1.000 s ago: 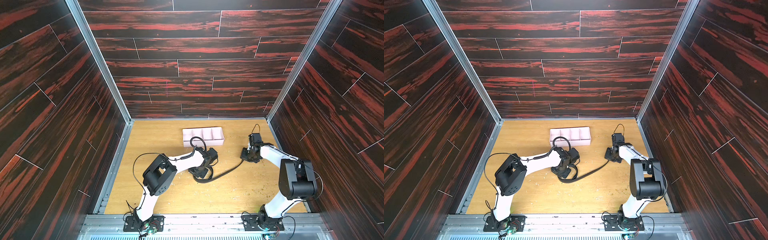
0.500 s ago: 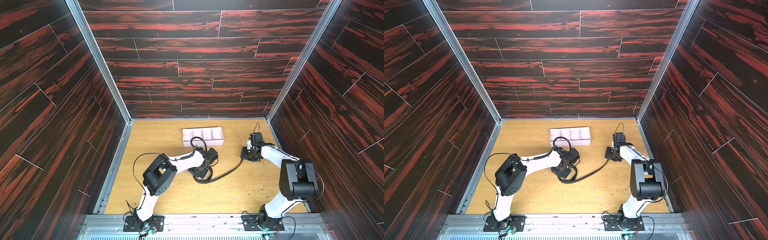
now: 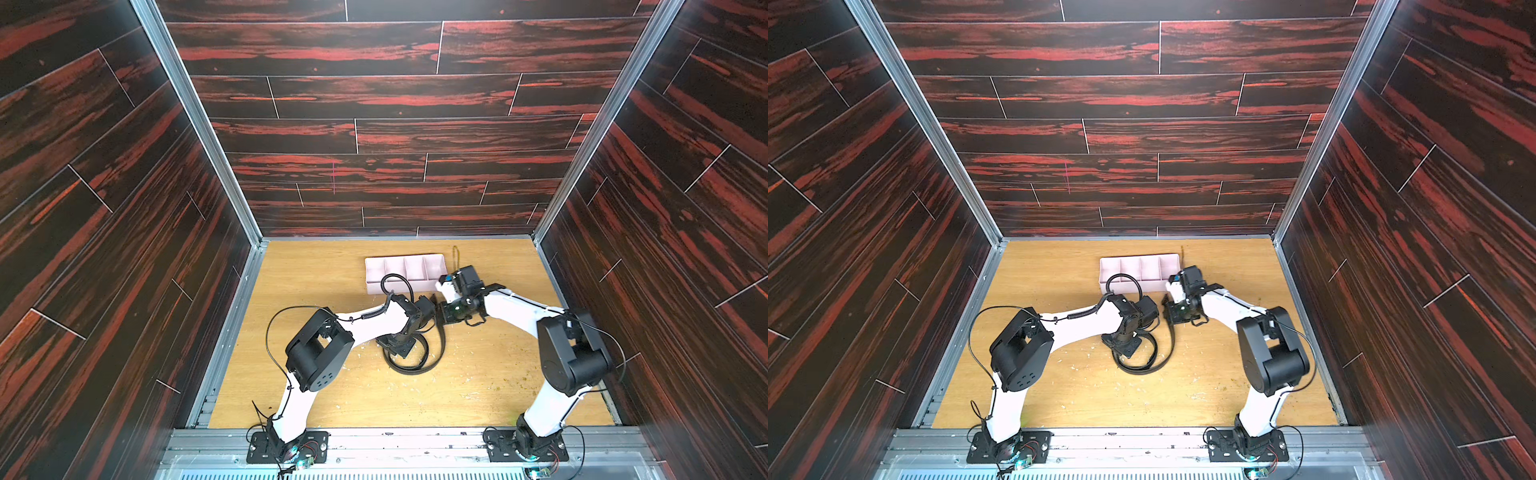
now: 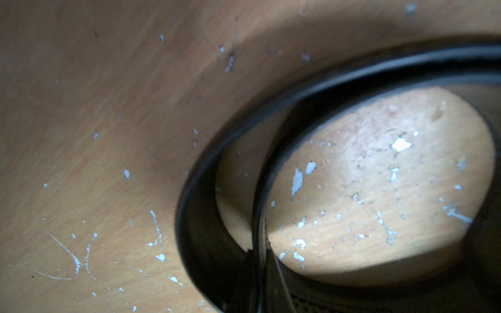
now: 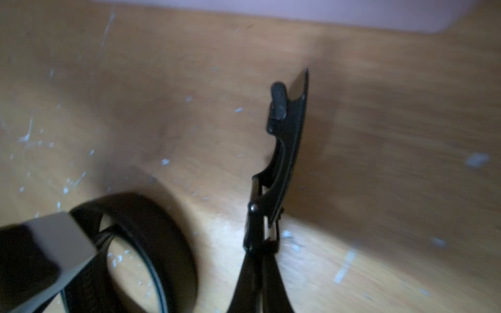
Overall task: Place the belts into the storage roll
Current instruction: Roll the belt at the center of the board.
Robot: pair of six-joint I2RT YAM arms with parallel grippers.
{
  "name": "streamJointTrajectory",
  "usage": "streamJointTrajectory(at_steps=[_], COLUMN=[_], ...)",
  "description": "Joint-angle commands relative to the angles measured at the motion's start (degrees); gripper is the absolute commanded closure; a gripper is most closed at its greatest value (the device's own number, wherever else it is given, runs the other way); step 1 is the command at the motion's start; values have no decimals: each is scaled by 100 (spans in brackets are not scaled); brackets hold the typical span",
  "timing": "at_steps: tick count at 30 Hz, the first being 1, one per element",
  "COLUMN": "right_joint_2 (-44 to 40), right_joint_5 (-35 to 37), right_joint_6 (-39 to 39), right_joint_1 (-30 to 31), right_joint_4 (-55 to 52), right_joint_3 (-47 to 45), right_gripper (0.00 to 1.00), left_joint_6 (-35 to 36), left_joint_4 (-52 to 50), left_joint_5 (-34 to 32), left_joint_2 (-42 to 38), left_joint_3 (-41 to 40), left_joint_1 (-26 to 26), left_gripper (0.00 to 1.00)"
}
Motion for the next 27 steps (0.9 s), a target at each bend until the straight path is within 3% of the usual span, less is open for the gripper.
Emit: streamJointTrajectory(at_steps=[1, 6, 13, 15, 18, 23, 27], right_joint_2=[210, 433, -124, -344, -737, -1279, -1656], right_joint_5=[-412, -617, -596, -507, -446, -299, 363], right_joint_6=[-171, -50, 504, 734, 1088, 1568, 2251], right_joint_1=[130, 244, 236, 236, 236, 328, 784], right_joint_4=[-36, 5, 452, 442, 512, 577, 757], right_joint_3=[324, 481, 49, -110, -531, -1306, -1768], right_gripper=[100, 90, 39, 31, 25, 23, 23], left_joint_6=[80, 78, 70, 69, 46, -47, -111], left_joint_4=[-253, -219, -229, -257, -233, -149, -88], left_joint_5=[58, 124, 145, 147, 168, 221, 265], left_joint_2=[-87, -54, -61, -53, -83, -120, -125], left_joint_3=[-15, -9, 32, 61, 54, -3, -35], left_joint_1=[-4, -2, -5, -2, -5, 0, -1], left_gripper=[100, 100, 100, 100, 100, 100, 100])
